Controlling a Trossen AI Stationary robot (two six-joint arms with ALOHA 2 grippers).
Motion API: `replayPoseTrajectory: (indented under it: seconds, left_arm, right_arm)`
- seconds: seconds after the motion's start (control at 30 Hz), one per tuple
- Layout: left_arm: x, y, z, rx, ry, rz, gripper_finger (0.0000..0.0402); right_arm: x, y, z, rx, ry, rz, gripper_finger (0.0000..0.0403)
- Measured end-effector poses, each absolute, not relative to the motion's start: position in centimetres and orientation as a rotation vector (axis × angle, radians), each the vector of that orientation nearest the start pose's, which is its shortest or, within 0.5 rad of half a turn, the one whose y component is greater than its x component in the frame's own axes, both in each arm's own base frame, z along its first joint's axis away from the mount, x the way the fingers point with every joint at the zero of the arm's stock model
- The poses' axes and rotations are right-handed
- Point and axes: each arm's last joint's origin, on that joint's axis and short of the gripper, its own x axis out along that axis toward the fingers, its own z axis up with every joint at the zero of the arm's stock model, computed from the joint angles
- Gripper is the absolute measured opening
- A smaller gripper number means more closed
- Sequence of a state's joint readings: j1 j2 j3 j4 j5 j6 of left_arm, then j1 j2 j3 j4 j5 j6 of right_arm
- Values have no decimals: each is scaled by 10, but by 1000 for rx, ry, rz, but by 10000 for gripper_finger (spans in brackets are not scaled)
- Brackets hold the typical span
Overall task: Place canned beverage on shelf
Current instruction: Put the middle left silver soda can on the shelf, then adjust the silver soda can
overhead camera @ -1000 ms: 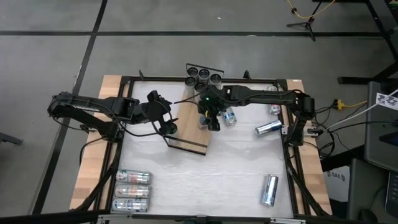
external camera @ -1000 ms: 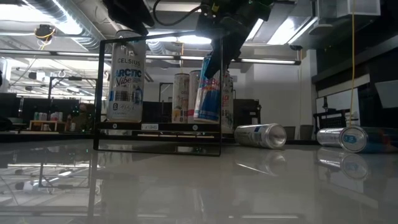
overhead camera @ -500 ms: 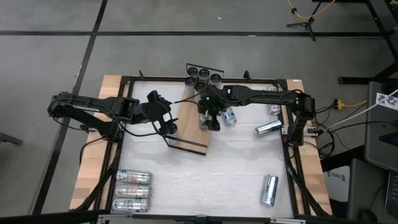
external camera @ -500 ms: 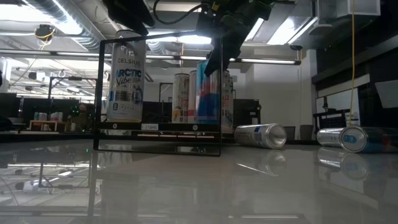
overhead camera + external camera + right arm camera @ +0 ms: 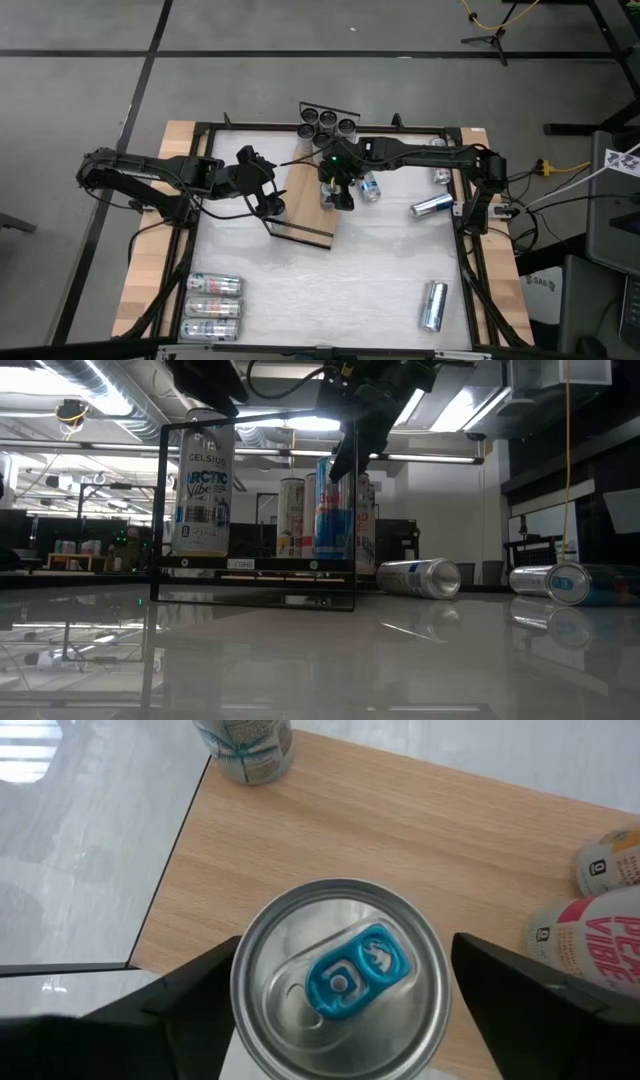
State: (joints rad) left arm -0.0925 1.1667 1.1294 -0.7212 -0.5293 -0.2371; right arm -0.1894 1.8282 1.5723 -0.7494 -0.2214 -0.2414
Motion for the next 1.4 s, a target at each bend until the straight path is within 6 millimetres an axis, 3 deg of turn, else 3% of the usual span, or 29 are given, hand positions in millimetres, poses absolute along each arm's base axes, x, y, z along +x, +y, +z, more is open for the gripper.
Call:
replayPoseTrajectory:
  seconds: [0.4,0.93,1.23,1.4]
  left_arm:
    - [231,-7,333,11,672,497,344]
    - [241,-7,343,-21,539,472,344]
    - [268,8,334,-16,547,222,342]
    - [284,20,321,8,572,159,312]
  right_arm:
    - [384,-67,276,-19,968,148,344]
    - [366,-63,344,27,1052,141,344]
    - [353,-22,335,-41,1168,71,344]
    - [334,-1,324,-44,1227,-4,344]
